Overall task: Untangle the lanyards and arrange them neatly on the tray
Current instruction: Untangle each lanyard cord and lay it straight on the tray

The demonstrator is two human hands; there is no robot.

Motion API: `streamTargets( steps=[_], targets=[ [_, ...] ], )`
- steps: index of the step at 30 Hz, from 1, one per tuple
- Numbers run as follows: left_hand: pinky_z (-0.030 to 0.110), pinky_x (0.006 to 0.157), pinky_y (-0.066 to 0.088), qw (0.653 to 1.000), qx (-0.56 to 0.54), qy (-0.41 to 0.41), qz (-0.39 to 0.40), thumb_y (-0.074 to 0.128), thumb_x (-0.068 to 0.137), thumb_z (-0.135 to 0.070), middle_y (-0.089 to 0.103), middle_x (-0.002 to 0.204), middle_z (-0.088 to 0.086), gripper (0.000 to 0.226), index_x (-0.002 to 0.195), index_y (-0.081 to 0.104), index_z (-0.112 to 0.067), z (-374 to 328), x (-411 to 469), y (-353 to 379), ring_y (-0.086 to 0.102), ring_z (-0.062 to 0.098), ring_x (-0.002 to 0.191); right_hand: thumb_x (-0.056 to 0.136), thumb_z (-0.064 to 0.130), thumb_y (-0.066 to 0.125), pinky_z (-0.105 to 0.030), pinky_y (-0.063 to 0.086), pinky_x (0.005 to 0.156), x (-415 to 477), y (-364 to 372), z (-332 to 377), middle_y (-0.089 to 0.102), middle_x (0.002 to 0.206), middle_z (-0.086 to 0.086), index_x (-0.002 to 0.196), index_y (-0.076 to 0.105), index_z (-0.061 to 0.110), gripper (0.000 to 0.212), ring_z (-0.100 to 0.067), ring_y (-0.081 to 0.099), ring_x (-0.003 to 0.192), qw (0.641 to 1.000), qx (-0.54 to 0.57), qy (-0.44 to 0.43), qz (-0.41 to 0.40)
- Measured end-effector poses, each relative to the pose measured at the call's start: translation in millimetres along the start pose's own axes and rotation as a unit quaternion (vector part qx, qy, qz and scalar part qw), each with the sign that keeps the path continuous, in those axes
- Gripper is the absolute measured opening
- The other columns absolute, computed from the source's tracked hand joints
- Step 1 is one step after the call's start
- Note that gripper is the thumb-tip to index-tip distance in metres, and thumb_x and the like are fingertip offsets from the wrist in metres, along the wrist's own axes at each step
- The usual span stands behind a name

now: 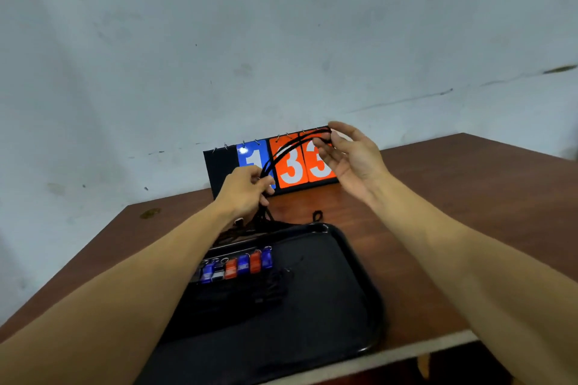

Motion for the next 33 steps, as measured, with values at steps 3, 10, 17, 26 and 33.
streamTargets(
  steps=[3,10,17,26,33],
  targets=[
    [0.024,0.058,0.045,0.998,-0.042,0.018,-0.036,0.051,0.096,-0.019,0.069,0.079,0.008,0.019,0.092,0.064,-0.005,-12,4,-11,0.059,0.017,0.058,0.095,-0.006,0.045,-0.025,0.057,0.066,-4,-6,-7,0.063,0.082,-0.01,0.101,0.068,0.004,0.025,-0.017,0.064,0.069,0.99,-0.138,0.007,-0.031],
    [0.026,0.062,0.053,0.99,-0.091,0.076,-0.082,0.049,0.094,-0.006,0.068,0.074,0.008,0.016,0.09,0.065,-0.005,-53,10,-41,0.064,0.02,0.06,0.083,-0.011,0.061,-0.031,0.055,0.089,-18,7,-41,0.066,0.093,-0.012,0.114,0.064,-0.003,0.032,-0.023,0.066,0.089,0.966,-0.246,0.074,0.011],
    [0.025,0.069,0.059,0.984,-0.133,0.071,-0.096,0.051,0.094,-0.007,0.07,0.087,0.017,0.018,0.096,0.067,0.001,-50,20,-47,0.07,0.026,0.074,0.079,0.013,0.075,-0.023,0.047,0.081,-10,32,-53,0.062,0.11,-0.001,0.124,0.06,0.013,0.047,-0.012,0.059,0.093,0.894,-0.443,0.011,0.064],
    [0.024,0.054,0.054,0.989,-0.126,0.035,-0.073,0.051,0.093,-0.006,0.069,0.071,0.01,0.019,0.095,0.068,0.002,-22,41,-42,0.065,0.017,0.051,0.089,0.029,0.064,-0.022,0.034,0.056,27,30,-90,0.056,0.068,0.003,0.071,0.061,0.016,0.023,-0.011,0.05,0.064,0.798,-0.592,0.0,0.113],
    [0.023,0.05,0.037,0.993,0.007,0.035,-0.116,0.053,0.094,-0.013,0.06,0.069,0.003,0.021,0.096,0.072,-0.005,15,69,-57,0.048,0.014,0.053,0.097,0.037,0.05,-0.02,0.036,0.059,53,-7,-108,0.054,0.072,0.001,0.08,0.063,0.016,0.03,-0.011,0.048,0.063,0.797,-0.589,0.049,0.128]
  ],
)
Point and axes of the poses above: each hand's wrist, its own x-axis towards the middle knuckle, its own y-axis out of the palm, z = x × y, the point moved 5 cm from there along x, towards the middle knuckle
